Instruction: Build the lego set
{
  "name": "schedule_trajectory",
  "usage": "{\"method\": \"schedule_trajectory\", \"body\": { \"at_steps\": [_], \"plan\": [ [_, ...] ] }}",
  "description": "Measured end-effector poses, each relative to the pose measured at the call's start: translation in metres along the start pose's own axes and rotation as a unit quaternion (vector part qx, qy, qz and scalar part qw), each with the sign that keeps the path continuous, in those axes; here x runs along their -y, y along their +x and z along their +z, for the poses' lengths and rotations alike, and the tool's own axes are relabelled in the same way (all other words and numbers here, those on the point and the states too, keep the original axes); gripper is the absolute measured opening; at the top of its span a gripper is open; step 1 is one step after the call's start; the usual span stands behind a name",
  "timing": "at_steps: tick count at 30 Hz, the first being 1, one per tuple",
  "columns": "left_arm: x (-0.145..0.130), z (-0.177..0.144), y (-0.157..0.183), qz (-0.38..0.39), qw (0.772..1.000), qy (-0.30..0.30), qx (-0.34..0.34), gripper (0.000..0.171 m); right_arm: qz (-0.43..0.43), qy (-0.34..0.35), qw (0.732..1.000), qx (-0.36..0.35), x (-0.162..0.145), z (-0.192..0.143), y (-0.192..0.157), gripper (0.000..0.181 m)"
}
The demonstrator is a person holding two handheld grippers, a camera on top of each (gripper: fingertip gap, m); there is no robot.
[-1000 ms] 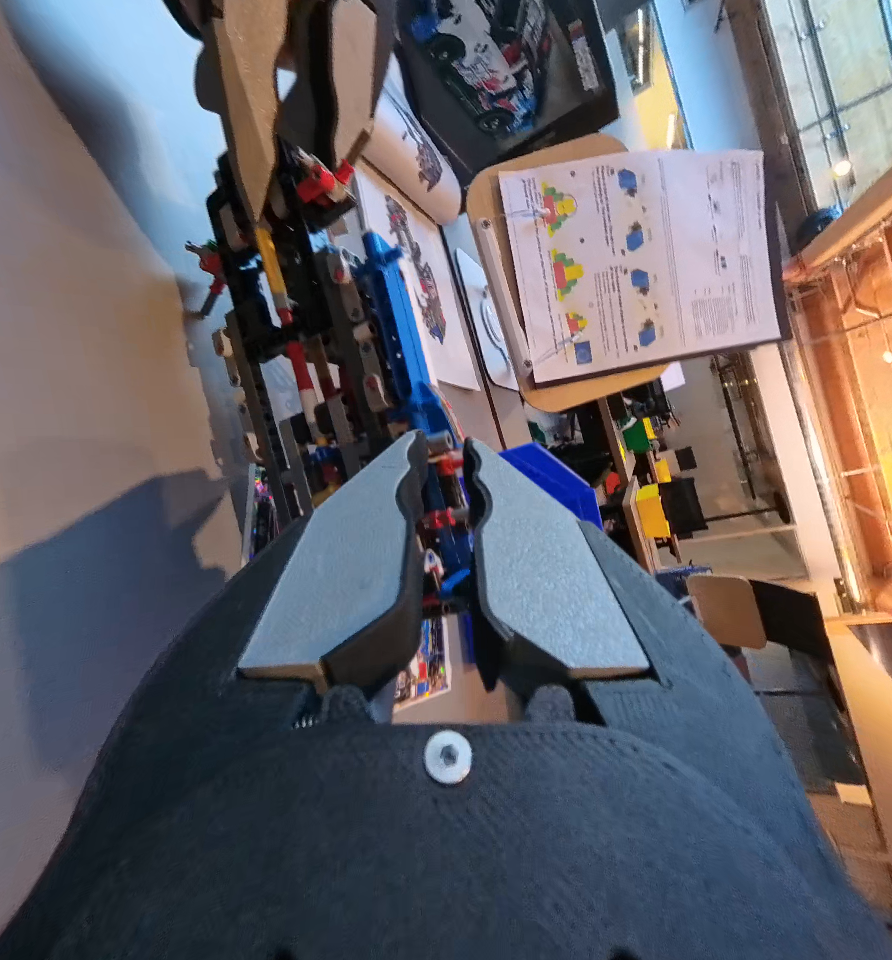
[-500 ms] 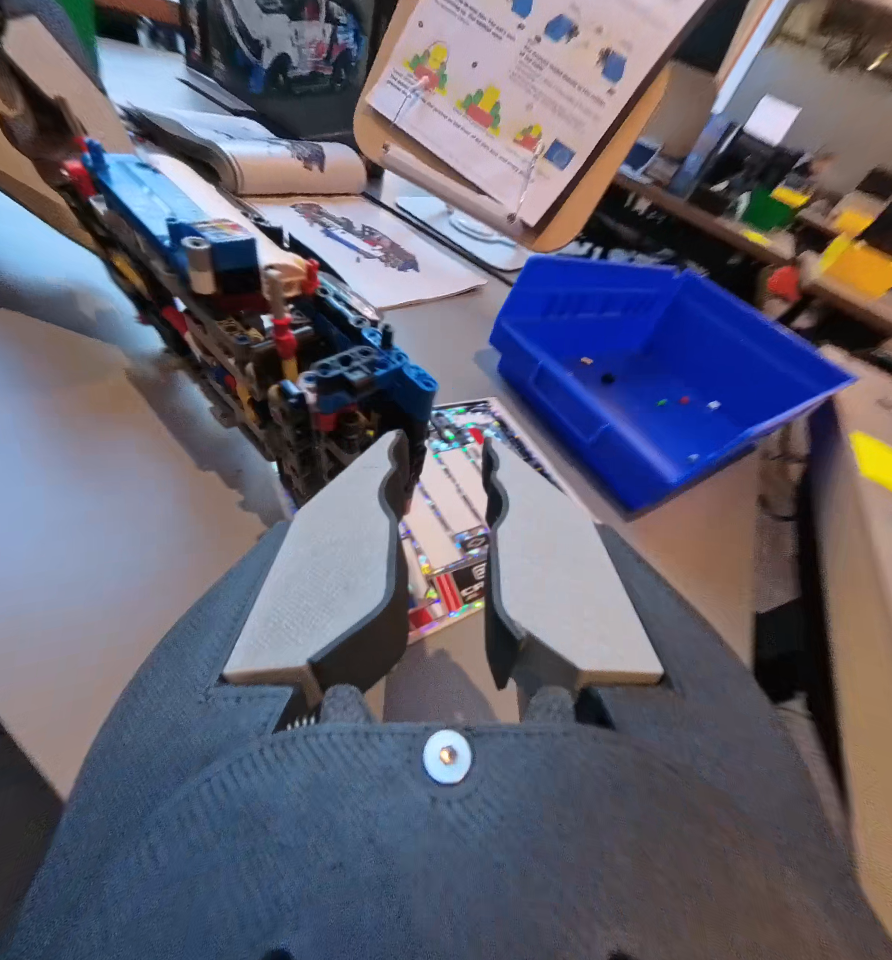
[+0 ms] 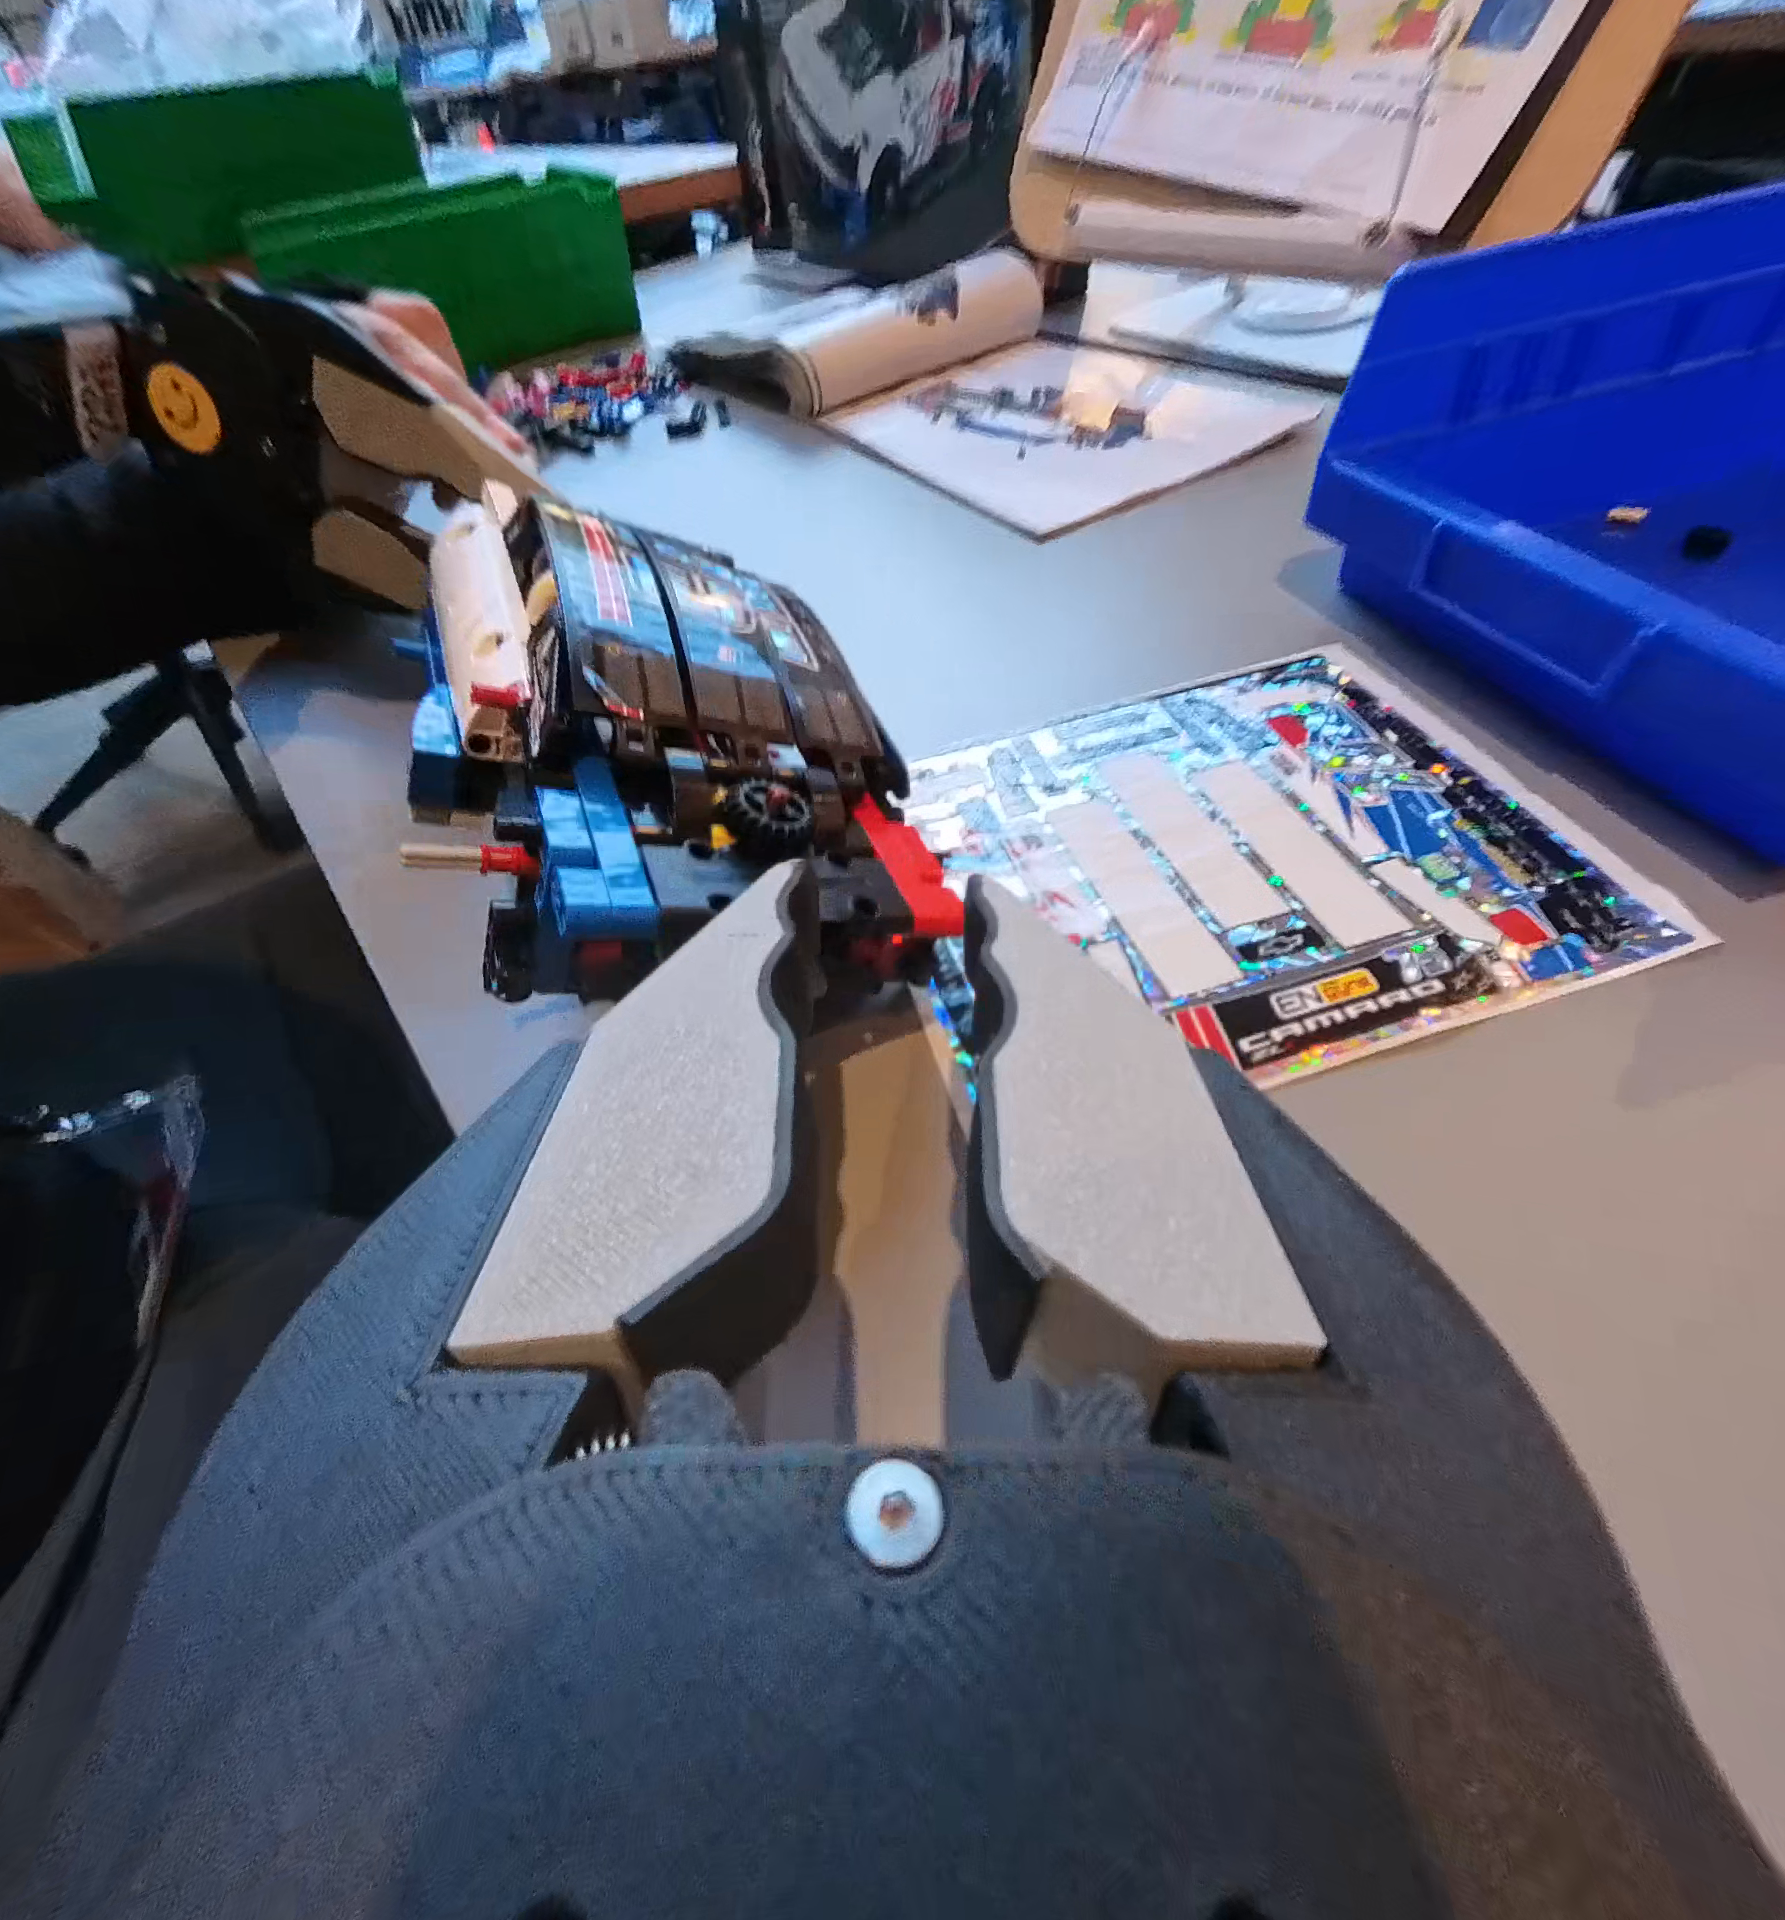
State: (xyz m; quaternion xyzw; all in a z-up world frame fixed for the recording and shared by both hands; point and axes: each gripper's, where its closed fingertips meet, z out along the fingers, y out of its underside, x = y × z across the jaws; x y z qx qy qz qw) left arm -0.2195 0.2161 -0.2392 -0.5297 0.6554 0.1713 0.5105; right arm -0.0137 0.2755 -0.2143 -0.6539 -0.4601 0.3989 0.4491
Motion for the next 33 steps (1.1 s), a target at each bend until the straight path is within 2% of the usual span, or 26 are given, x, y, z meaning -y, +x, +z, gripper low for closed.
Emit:
{"method": "schedule_trajectory", "body": {
  "at_steps": [5,7,10,13,16,18,19,24,27,29,31,33],
  "plan": [
    [-0.003,-0.004,0.018,0.016,0.999,-0.028,-0.011,0.026,-0.012,-0.060,0.998,0.003,-0.017,0.004,-0.005,0.031],
    [-0.003,-0.004,0.029,0.017,0.999,-0.044,-0.027,0.033,-0.005,-0.079,0.997,0.006,-0.024,0.004,-0.007,0.034],
    [-0.001,-0.010,0.032,0.027,0.998,-0.047,-0.016,0.039,-0.013,-0.089,0.996,0.008,-0.029,0.003,-0.010,0.035],
    [0.001,-0.018,0.034,0.007,0.998,-0.052,-0.040,0.045,-0.029,-0.096,0.995,0.006,-0.031,0.001,-0.012,0.035],
    [0.004,-0.026,0.031,-0.014,0.996,-0.060,-0.059,0.070,-0.034,-0.102,0.994,0.006,-0.033,-0.002,-0.012,0.038],
    [0.007,-0.033,0.033,-0.052,0.992,-0.059,-0.100,0.086,-0.034,-0.102,0.994,0.004,-0.033,-0.004,-0.011,0.039],
    [0.009,-0.037,0.035,-0.079,0.987,-0.054,-0.126,0.097,-0.035,-0.102,0.994,0.003,-0.034,-0.005,-0.010,0.039],
    [0.024,-0.049,0.029,-0.202,0.957,-0.002,-0.208,0.108,-0.041,-0.099,0.994,0.005,-0.033,-0.004,-0.013,0.039],
    [0.025,-0.057,0.019,-0.314,0.922,0.021,-0.225,0.121,-0.052,-0.107,0.993,0.018,-0.033,-0.006,-0.023,0.041],
    [0.027,-0.057,0.019,-0.379,0.895,0.032,-0.232,0.115,-0.049,-0.109,0.992,0.033,-0.033,-0.008,-0.031,0.042],
    [0.034,-0.052,0.029,-0.408,0.876,0.035,-0.256,0.105,-0.036,-0.115,0.991,0.061,-0.034,-0.007,-0.041,0.041],
    [0.033,-0.042,0.035,-0.414,0.876,0.011,-0.249,0.103,-0.037,-0.132,0.987,0.080,-0.039,-0.004,-0.047,0.038]
  ]
}}
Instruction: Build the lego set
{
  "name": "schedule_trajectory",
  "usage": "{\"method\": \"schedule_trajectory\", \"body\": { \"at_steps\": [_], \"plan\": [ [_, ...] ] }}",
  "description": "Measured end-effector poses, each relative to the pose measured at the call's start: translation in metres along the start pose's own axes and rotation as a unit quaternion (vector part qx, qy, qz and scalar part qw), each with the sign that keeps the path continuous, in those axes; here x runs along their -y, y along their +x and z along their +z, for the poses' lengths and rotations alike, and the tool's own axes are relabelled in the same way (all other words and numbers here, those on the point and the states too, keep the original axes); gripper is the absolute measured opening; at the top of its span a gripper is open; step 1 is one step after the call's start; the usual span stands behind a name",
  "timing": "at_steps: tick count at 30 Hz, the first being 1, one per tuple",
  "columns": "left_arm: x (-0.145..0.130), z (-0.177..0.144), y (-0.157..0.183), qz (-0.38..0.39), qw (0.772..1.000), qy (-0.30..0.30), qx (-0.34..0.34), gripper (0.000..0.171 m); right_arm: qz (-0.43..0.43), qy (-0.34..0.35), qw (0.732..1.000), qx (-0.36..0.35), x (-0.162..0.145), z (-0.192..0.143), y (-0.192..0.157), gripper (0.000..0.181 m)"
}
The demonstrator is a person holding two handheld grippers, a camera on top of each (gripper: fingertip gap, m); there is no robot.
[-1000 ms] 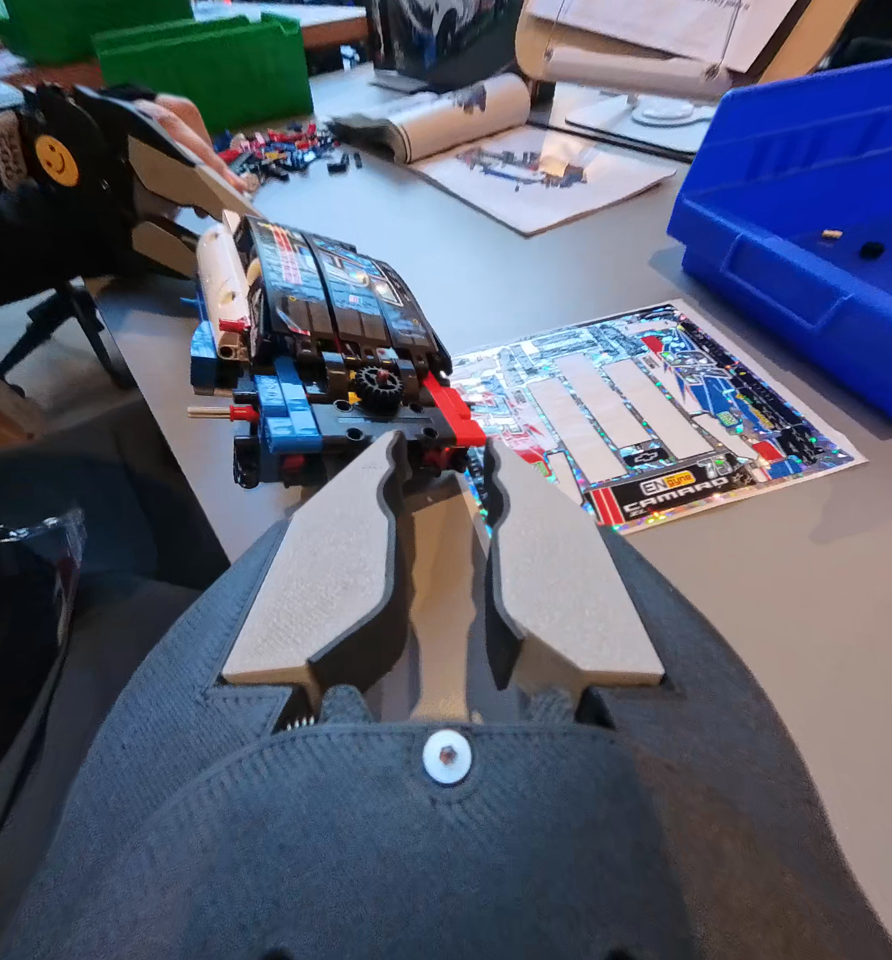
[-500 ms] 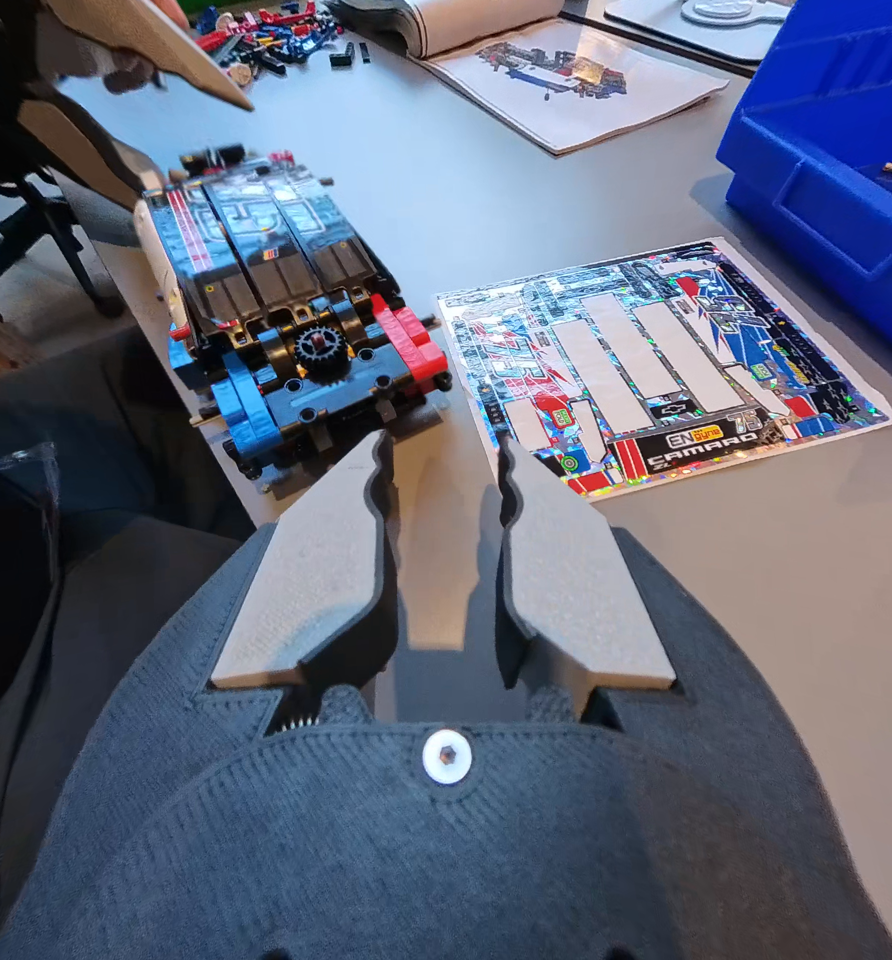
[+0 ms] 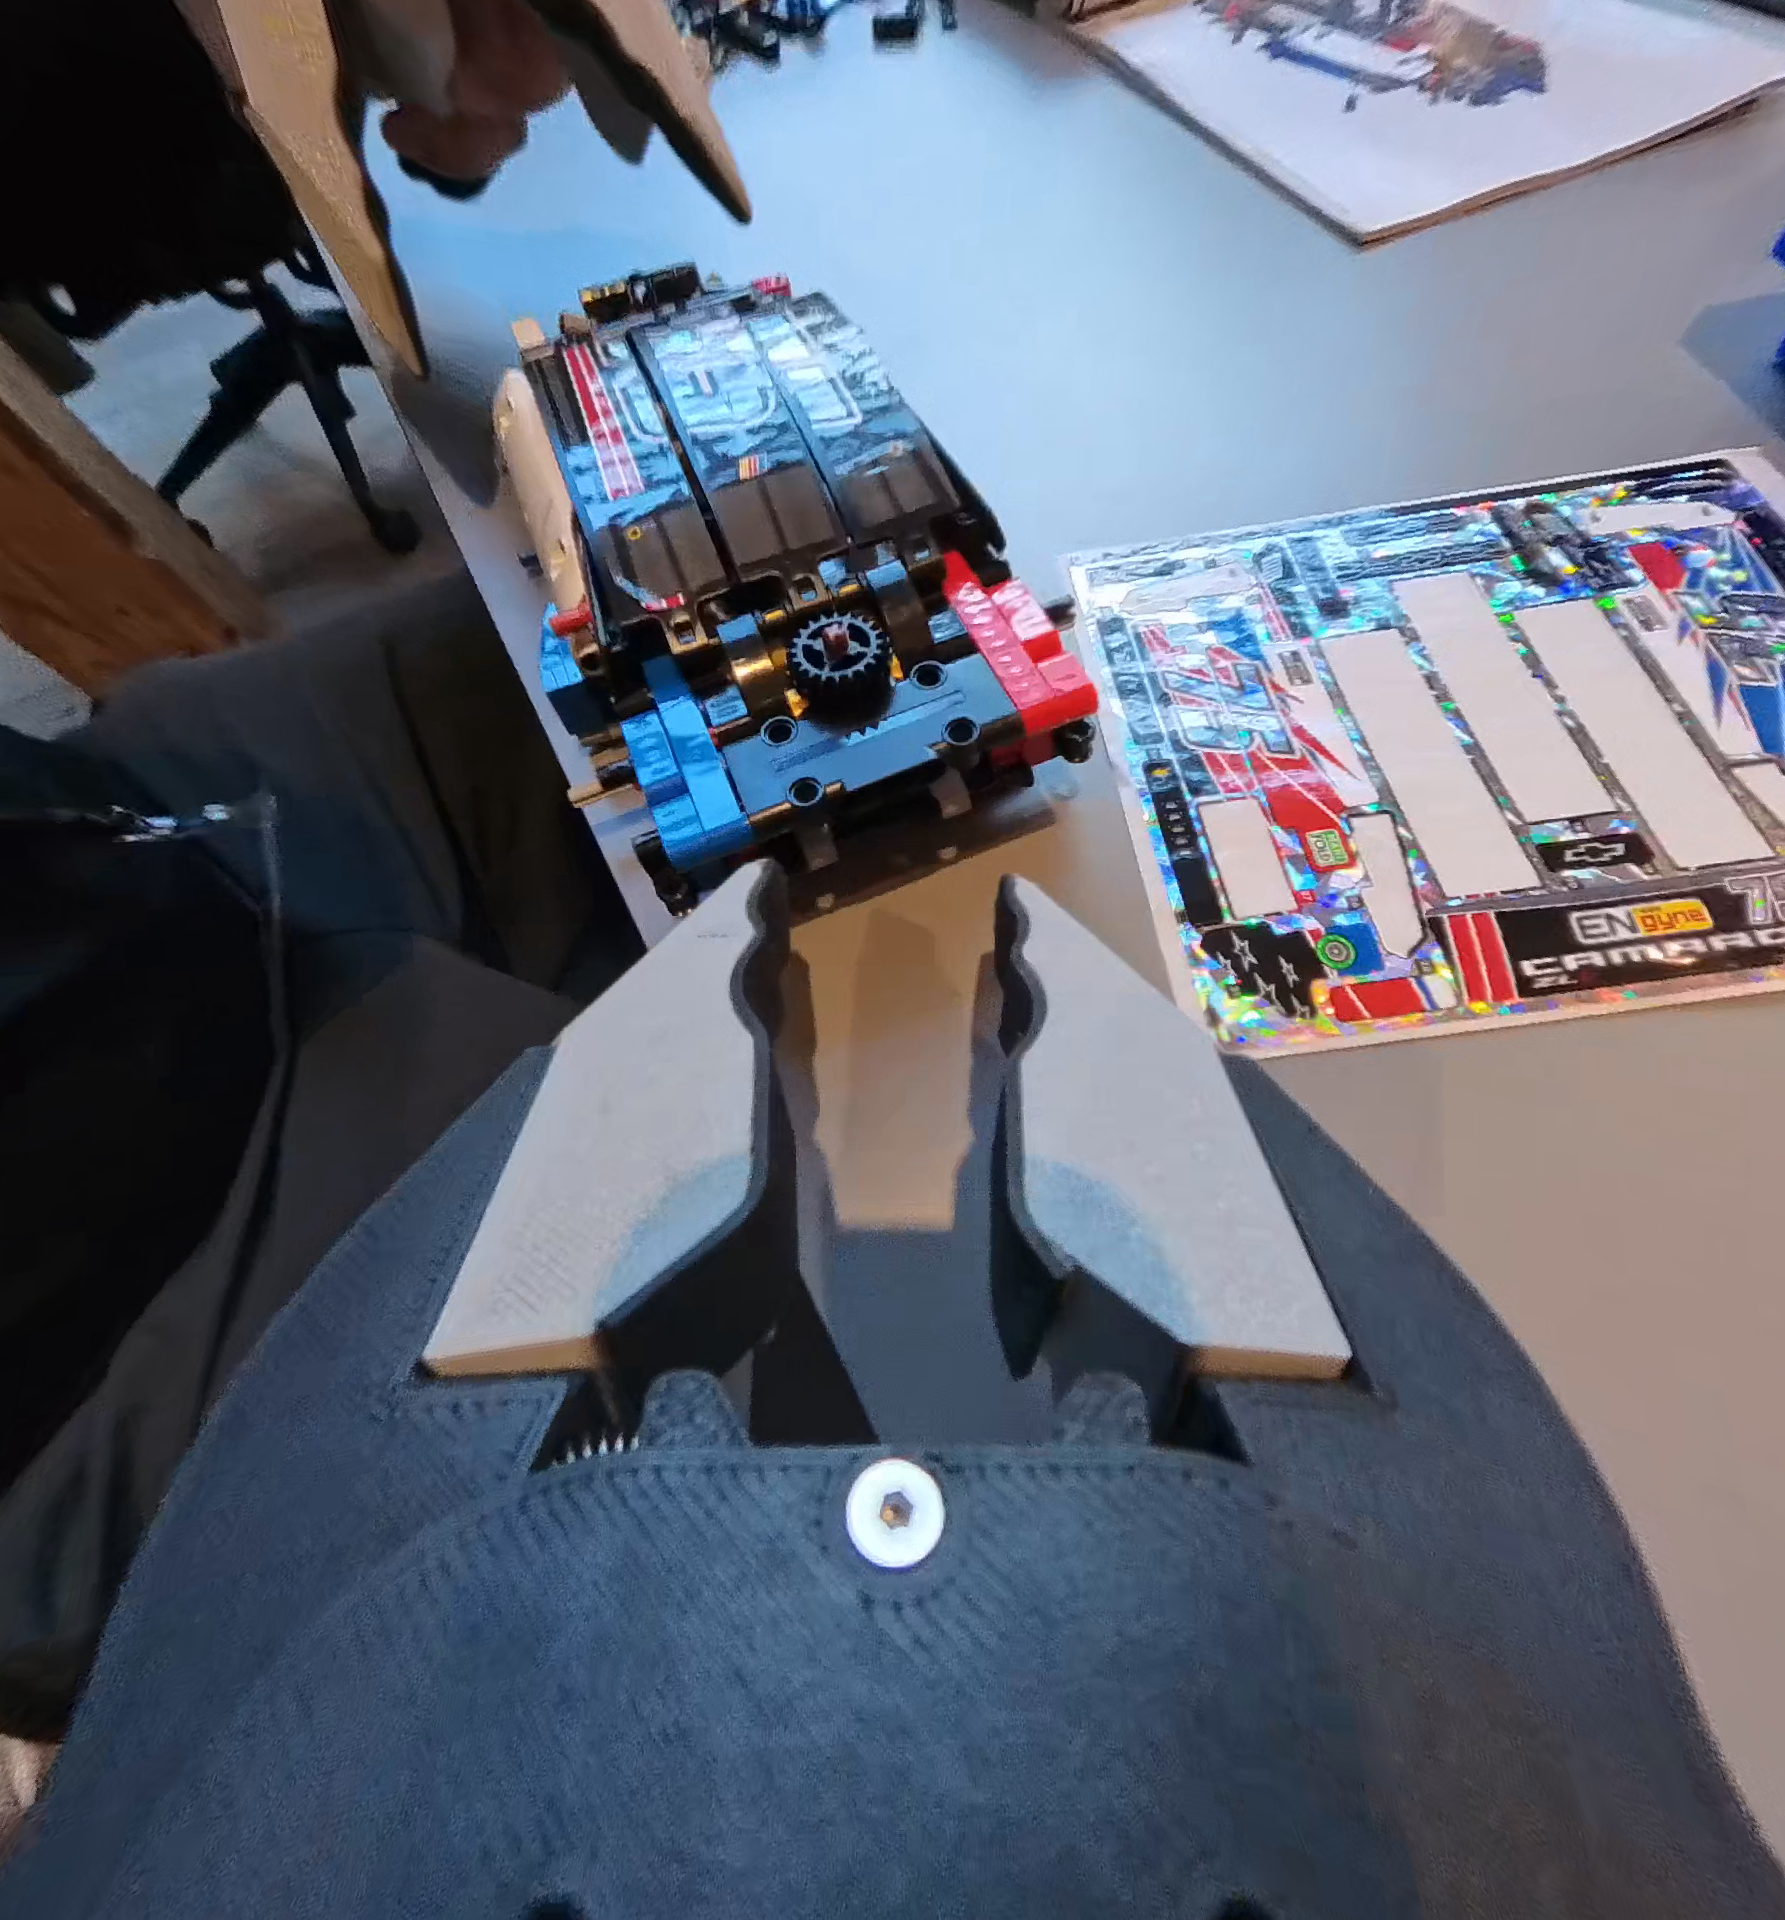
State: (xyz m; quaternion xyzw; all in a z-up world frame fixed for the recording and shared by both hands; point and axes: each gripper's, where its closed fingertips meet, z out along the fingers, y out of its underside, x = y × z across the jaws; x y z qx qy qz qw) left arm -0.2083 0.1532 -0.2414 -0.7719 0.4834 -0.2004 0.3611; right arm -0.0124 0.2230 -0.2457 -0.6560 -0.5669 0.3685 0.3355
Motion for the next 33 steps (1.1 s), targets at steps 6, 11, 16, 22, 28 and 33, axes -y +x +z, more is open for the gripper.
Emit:
{"method": "schedule_trajectory", "body": {
  "at_steps": [6,11,16,22,28,33],
  "plan": [
    [0.000,-0.023,-0.015,-0.050,0.996,0.050,0.050,0.104,-0.046,0.004,0.995,-0.088,0.003,-0.008,0.030,0.038],
    [-0.024,-0.064,-0.076,-0.215,0.964,0.077,0.140,0.108,-0.002,0.049,0.985,-0.163,0.018,-0.023,0.076,0.053],
    [-0.030,-0.087,-0.134,-0.316,0.916,0.146,0.200,0.107,-0.002,0.063,0.975,-0.215,0.033,-0.014,0.117,0.068],
    [-0.036,-0.090,-0.196,-0.312,0.894,0.187,0.262,0.111,0.016,0.080,0.972,-0.220,0.052,0.009,0.161,0.071],
    [-0.055,-0.075,-0.209,-0.293,0.900,0.186,0.265,0.101,-0.008,0.152,0.964,-0.218,0.075,0.012,0.180,0.069],
    [-0.041,-0.073,-0.201,-0.263,0.906,0.206,0.261,0.100,-0.014,0.252,0.940,-0.230,0.089,-0.015,0.178,0.063]
  ]
}}
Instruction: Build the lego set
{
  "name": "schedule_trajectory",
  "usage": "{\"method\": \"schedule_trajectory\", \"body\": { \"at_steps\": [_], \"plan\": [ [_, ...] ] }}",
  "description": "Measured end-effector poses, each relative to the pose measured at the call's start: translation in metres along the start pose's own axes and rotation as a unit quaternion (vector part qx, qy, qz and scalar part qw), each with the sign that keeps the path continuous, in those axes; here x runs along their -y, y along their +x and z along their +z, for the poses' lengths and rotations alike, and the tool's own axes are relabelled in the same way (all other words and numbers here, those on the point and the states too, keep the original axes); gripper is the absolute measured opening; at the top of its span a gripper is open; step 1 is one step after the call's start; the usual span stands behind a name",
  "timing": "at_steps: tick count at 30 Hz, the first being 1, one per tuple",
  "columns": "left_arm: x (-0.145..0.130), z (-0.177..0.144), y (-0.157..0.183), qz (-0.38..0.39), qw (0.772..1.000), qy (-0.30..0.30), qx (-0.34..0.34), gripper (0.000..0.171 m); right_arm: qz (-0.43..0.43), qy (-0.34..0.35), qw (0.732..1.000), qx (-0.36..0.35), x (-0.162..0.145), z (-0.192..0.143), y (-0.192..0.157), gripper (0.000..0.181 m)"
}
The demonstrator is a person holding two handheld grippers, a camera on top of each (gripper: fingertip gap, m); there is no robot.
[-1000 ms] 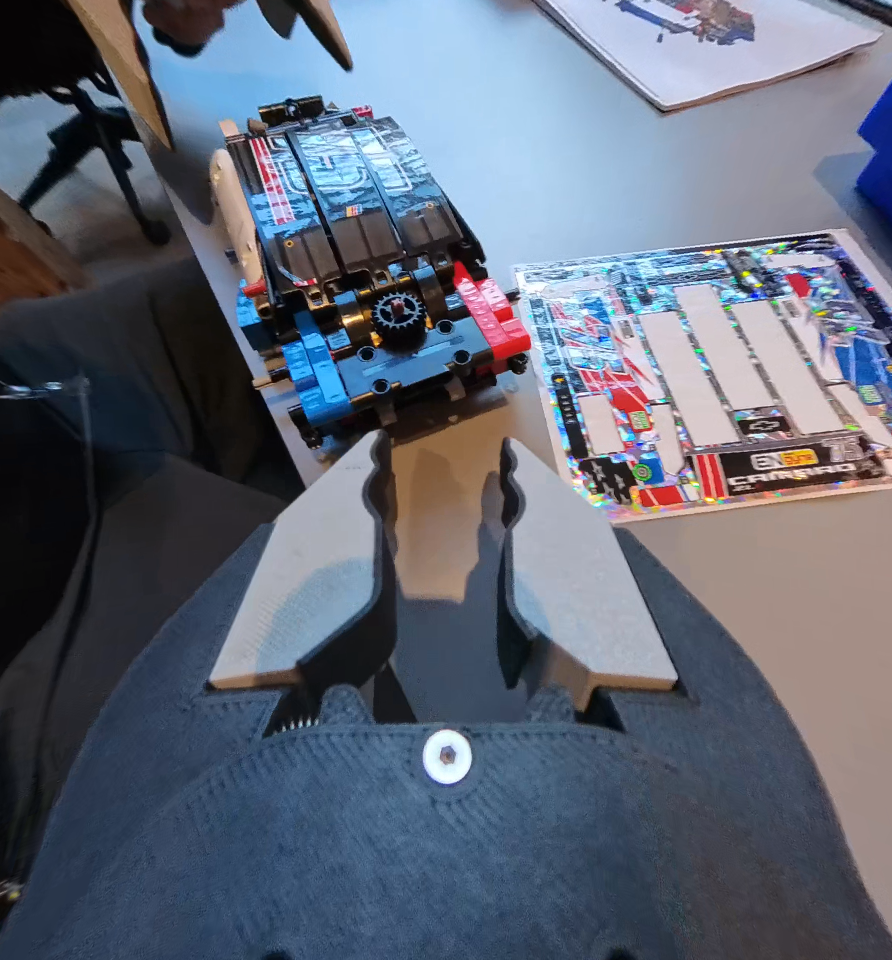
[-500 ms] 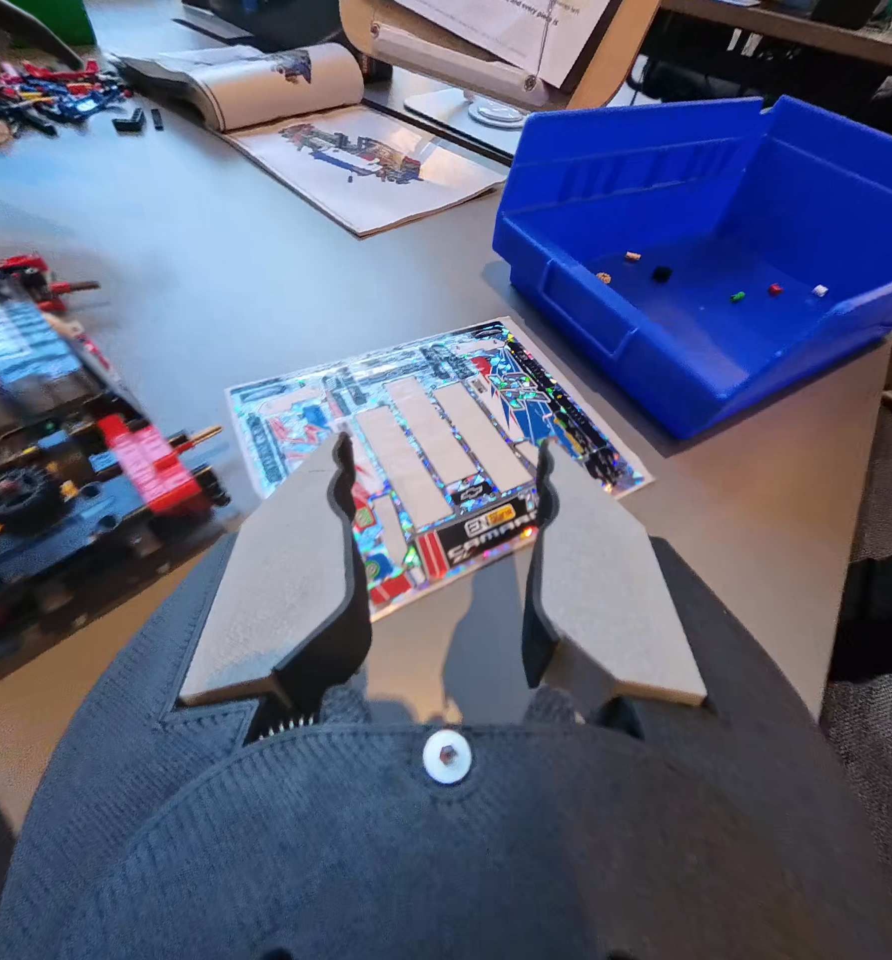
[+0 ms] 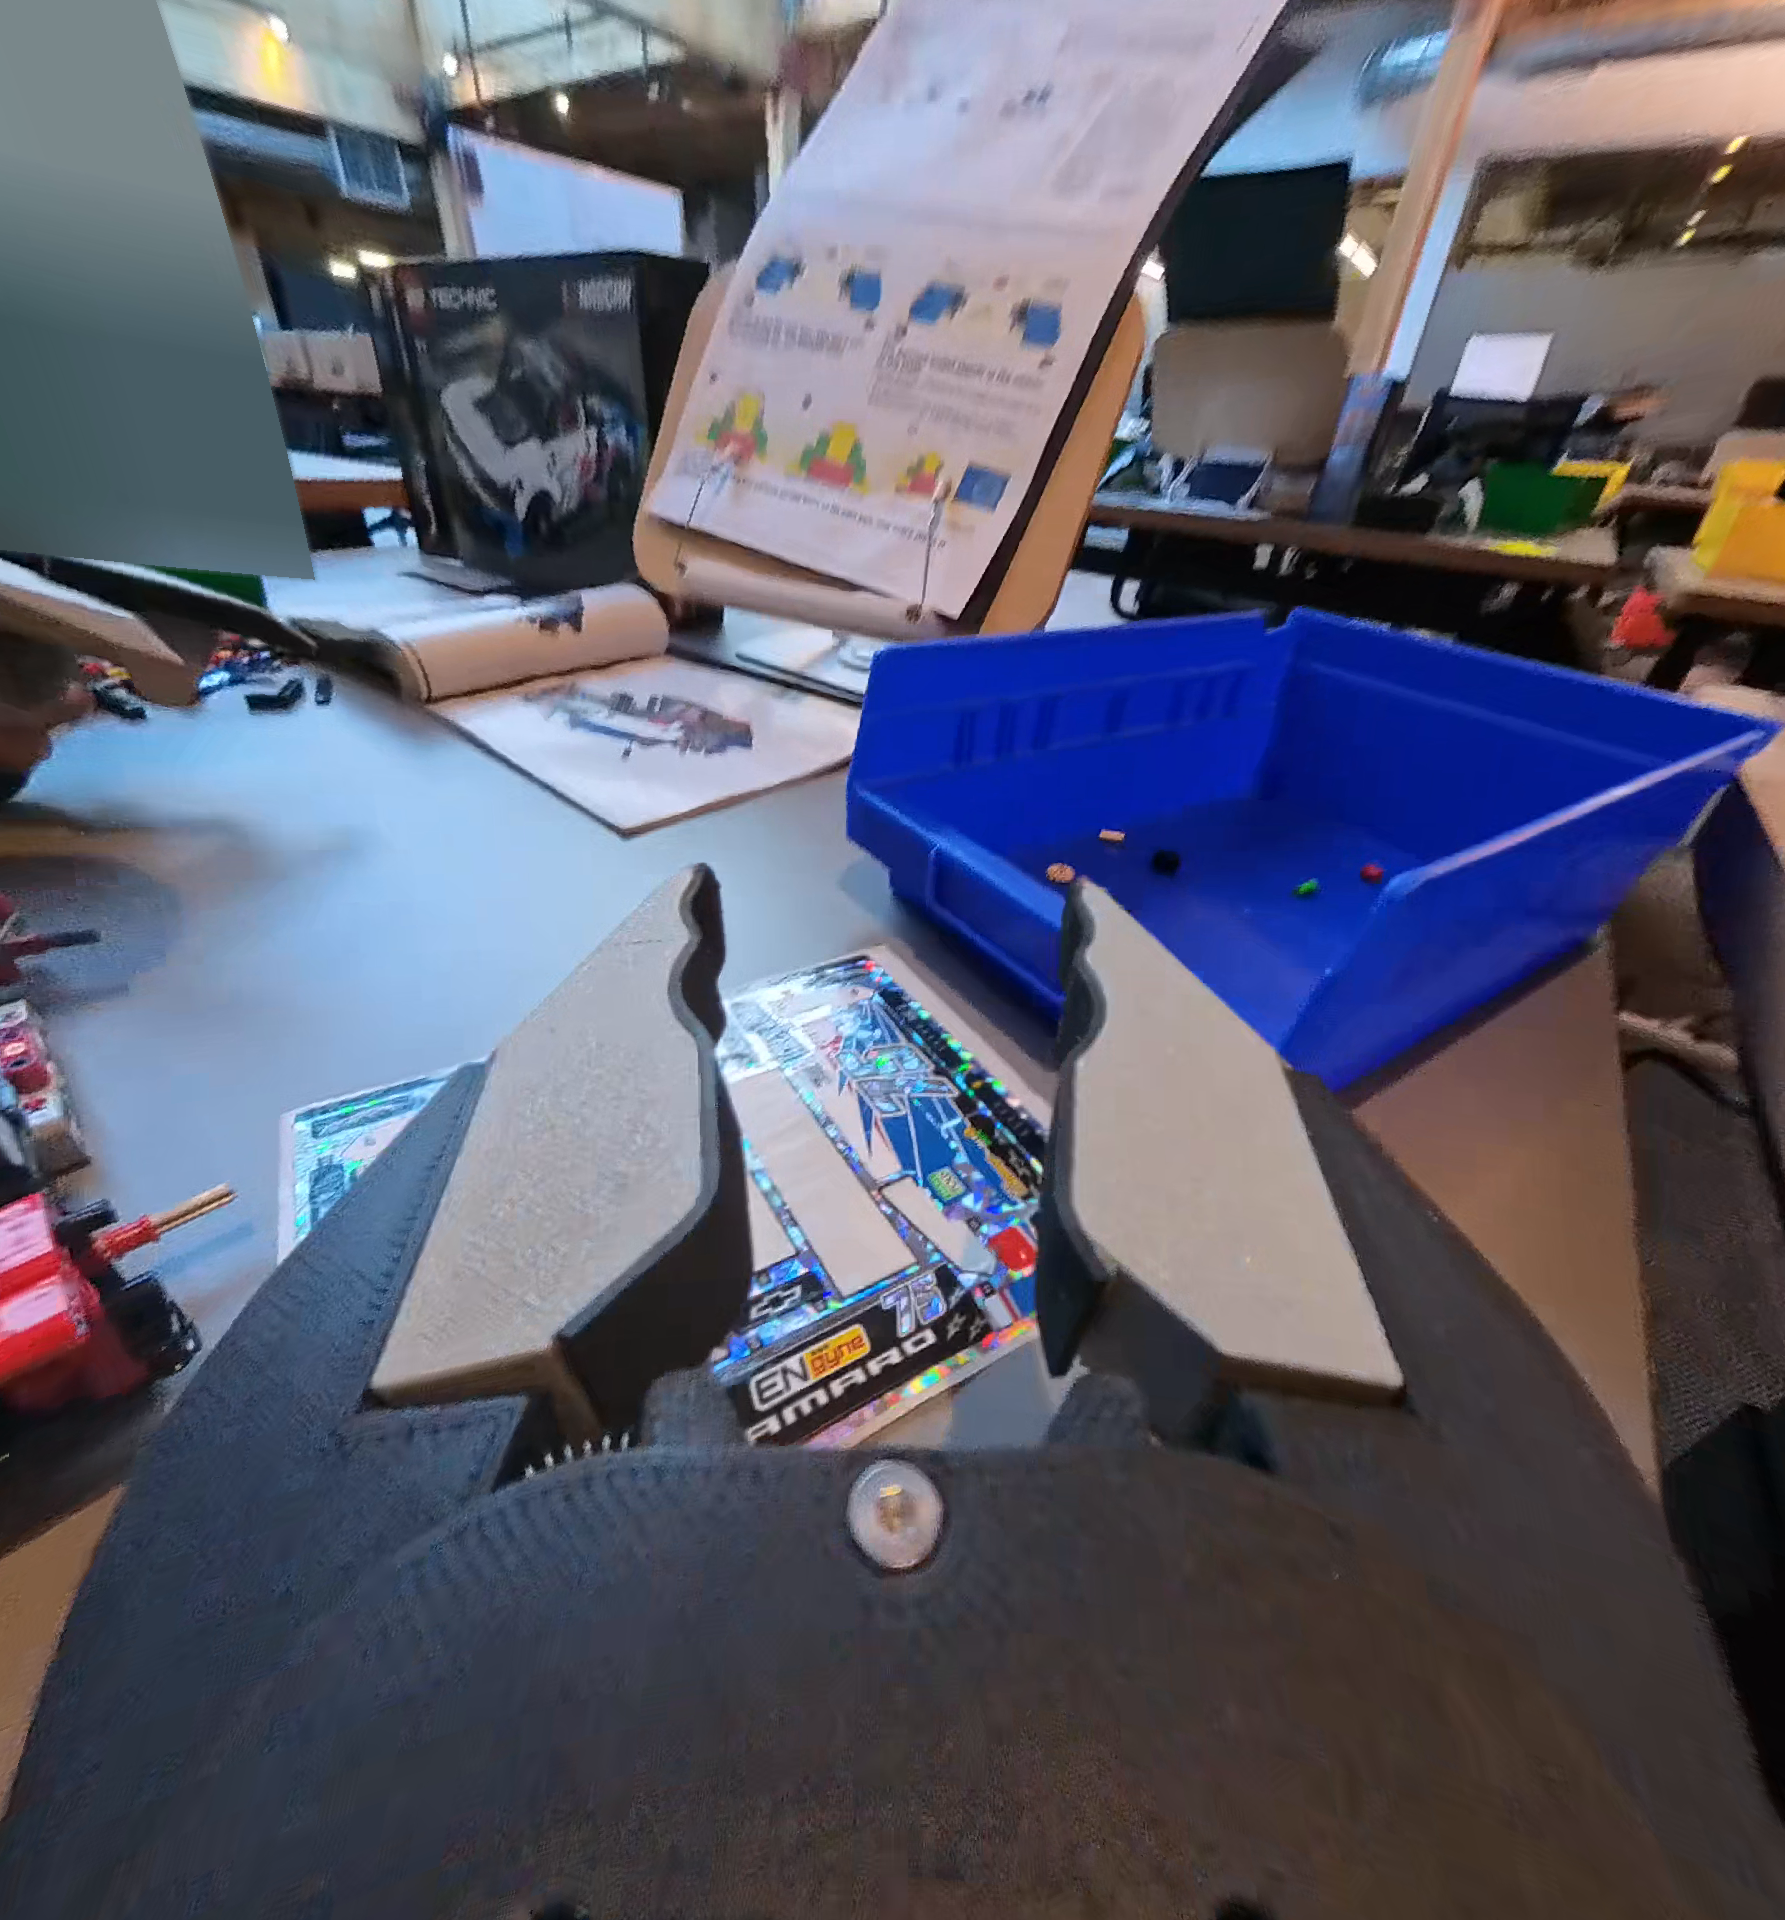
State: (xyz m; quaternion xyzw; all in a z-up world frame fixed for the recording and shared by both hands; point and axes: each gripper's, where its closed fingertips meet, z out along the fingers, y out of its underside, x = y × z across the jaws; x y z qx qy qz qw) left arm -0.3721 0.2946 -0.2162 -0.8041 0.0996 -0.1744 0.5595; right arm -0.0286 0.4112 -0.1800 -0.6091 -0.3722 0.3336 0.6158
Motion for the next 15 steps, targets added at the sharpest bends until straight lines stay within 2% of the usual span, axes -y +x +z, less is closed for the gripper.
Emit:
{"method": "schedule_trajectory", "body": {
  "at_steps": [7,9,11,15],
  "plan": [
    [-0.002,0.004,0.013,0.058,0.998,-0.006,-0.008,0.093,-0.024,-0.002,1.000,-0.010,-0.001,0.003,0.001,0.064],
    [-0.002,0.003,0.013,0.058,0.998,-0.006,-0.008,0.092,-0.023,0.007,1.000,-0.008,0.002,0.002,0.001,0.060],
    [-0.006,0.003,0.011,0.060,0.998,-0.020,-0.003,0.081,-0.019,0.007,1.000,-0.005,0.001,0.002,0.001,0.060],
    [-0.005,0.002,0.001,0.029,0.999,-0.018,0.012,0.084,-0.021,0.014,1.000,-0.006,0.003,0.000,0.001,0.059]
  ]
}}
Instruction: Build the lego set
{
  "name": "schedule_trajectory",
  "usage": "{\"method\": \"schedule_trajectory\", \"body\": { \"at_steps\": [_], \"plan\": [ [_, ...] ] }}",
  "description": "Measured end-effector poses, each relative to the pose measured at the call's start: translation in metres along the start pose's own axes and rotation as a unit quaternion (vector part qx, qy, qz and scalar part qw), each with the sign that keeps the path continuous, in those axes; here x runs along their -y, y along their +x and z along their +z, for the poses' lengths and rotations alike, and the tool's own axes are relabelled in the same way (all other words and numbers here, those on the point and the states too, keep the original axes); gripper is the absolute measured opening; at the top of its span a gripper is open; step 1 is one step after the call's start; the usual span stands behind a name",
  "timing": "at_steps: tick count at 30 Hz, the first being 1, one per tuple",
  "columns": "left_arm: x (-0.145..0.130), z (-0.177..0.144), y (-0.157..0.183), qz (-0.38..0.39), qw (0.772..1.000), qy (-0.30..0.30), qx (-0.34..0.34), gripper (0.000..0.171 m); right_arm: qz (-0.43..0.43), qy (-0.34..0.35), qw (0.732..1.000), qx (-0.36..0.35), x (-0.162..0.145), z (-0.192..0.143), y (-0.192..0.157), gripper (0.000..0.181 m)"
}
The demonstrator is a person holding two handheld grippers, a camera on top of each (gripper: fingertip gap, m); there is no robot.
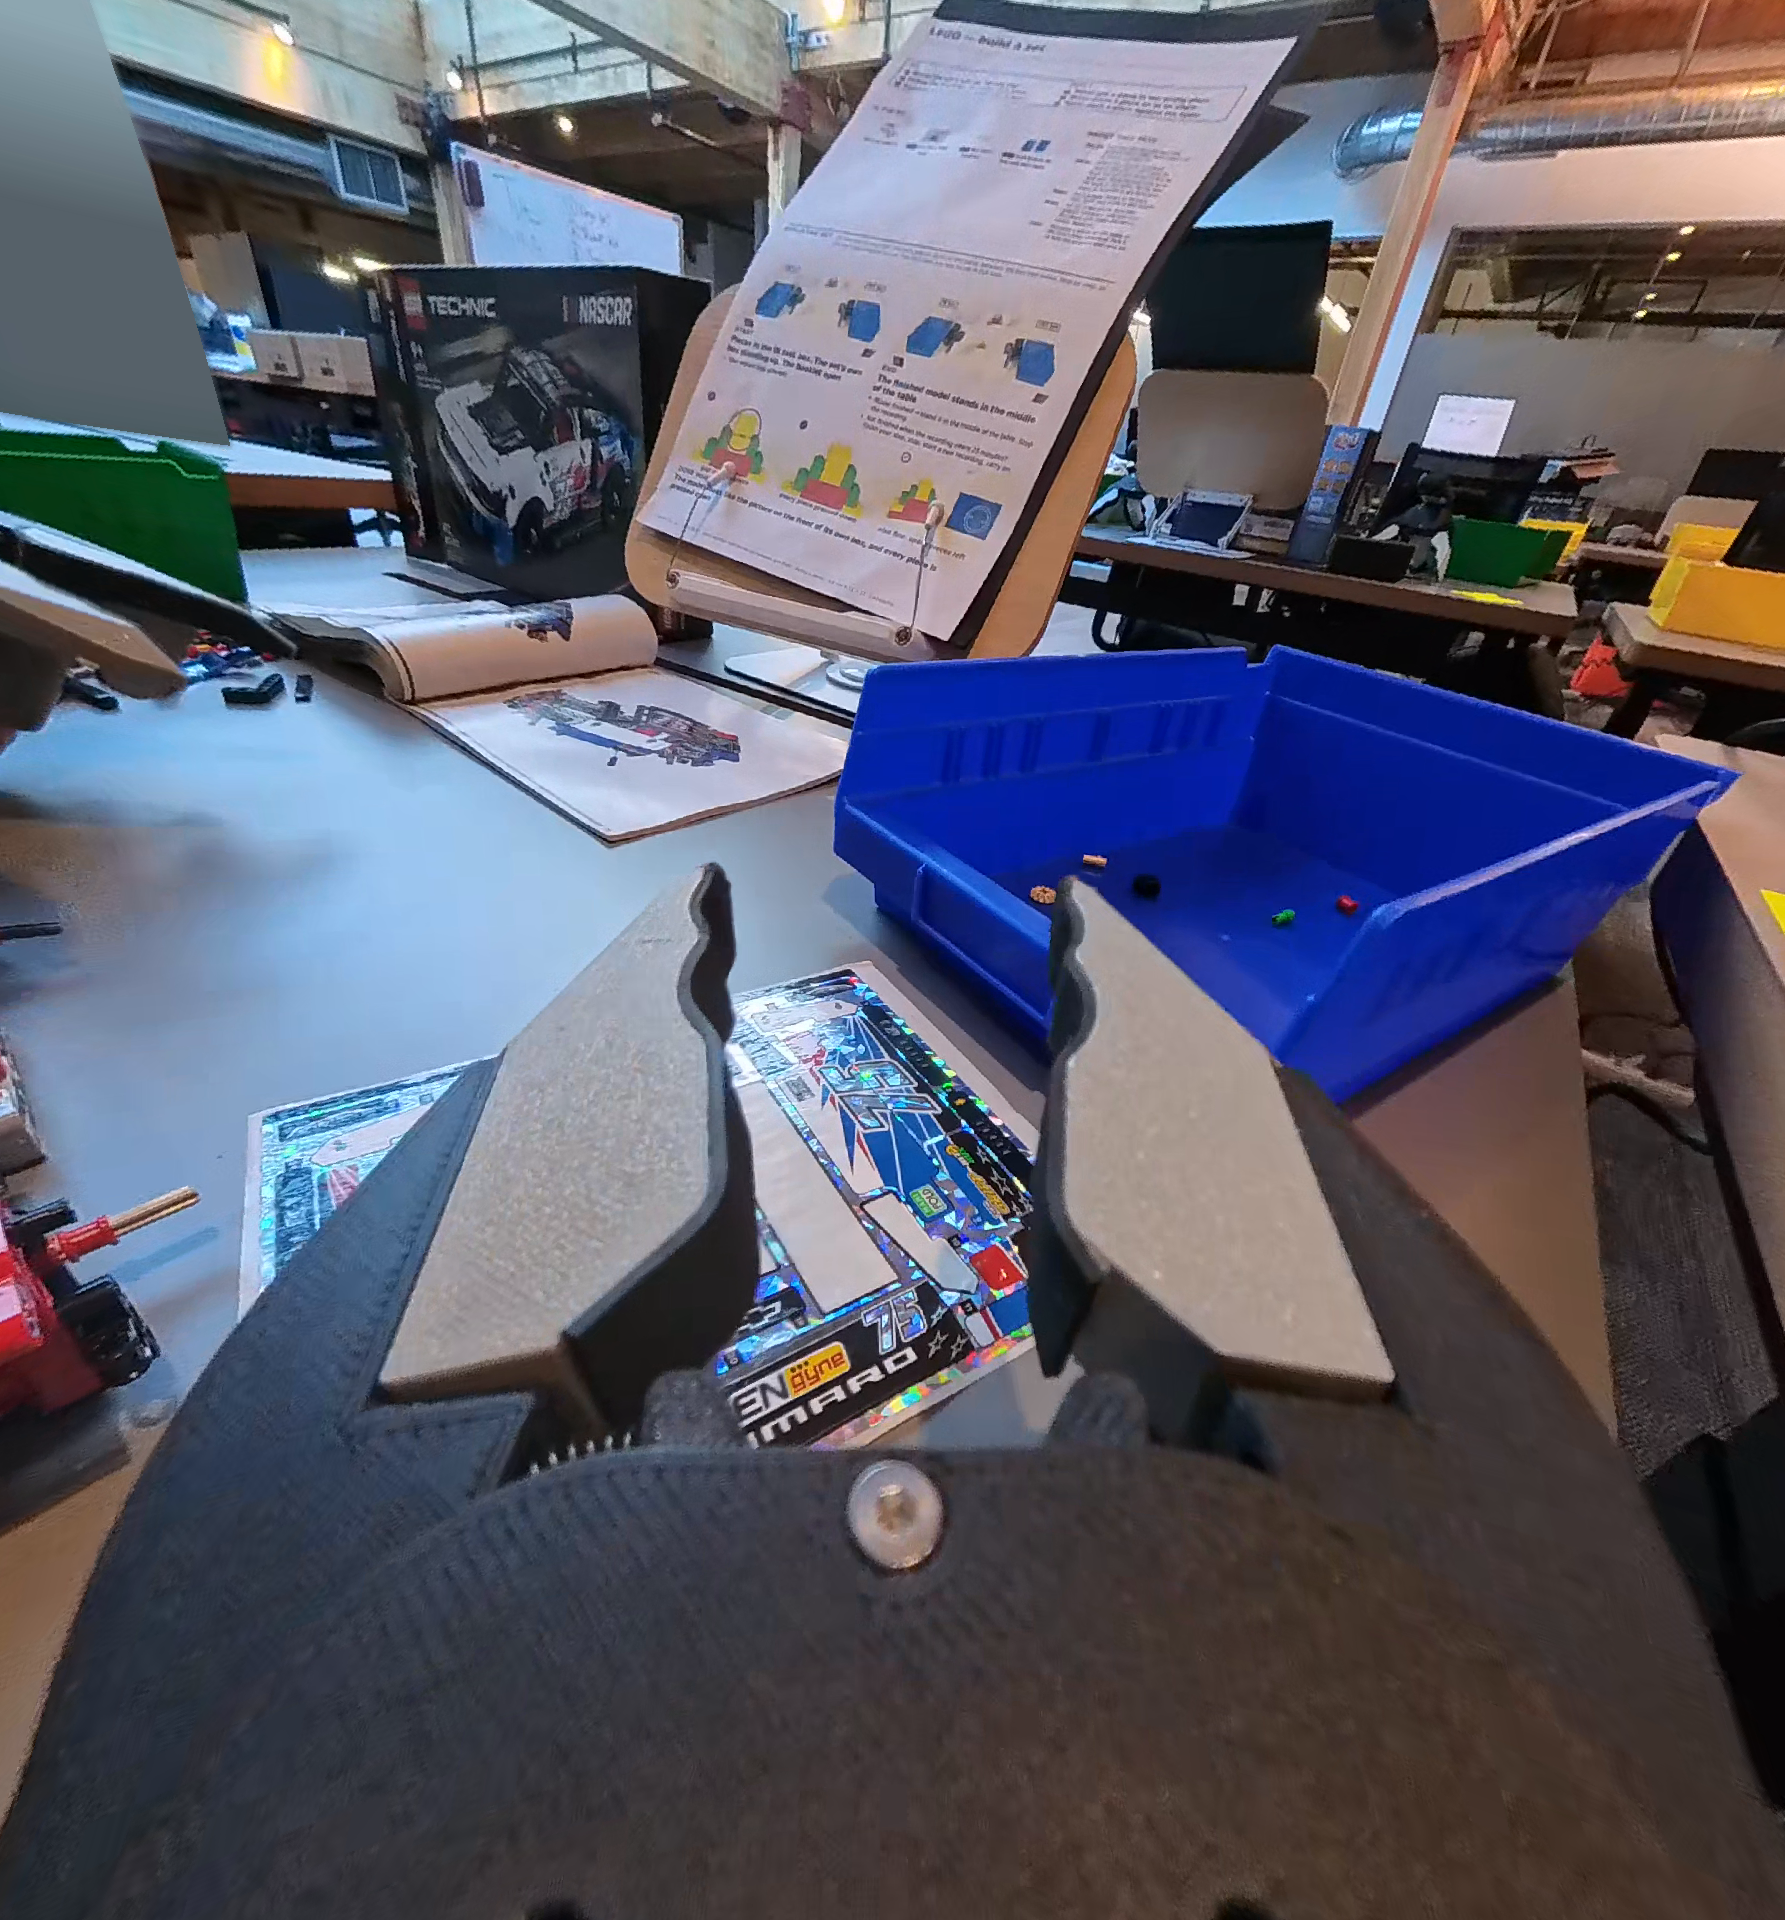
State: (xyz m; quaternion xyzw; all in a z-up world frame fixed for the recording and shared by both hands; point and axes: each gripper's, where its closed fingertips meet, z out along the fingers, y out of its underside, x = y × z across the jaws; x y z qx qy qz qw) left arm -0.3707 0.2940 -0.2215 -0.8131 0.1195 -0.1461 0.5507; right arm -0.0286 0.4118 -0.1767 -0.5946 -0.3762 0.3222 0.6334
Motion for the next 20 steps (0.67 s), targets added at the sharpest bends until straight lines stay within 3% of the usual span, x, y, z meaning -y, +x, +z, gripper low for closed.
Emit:
{"method": "schedule_trajectory", "body": {
  "at_steps": [7,20],
  "plan": [
    [-0.0002,-0.0018,-0.0101,-0.016,1.000,0.001,0.024,0.090,-0.024,0.024,0.999,-0.017,0.0065,-0.0060,-0.0019,0.055],
    [0.0030,0.0007,-0.0051,0.012,1.000,0.007,0.019,0.087,0.007,-0.004,1.000,0.019,-0.0005,-0.0021,-0.0064,0.055]
  ]
}}
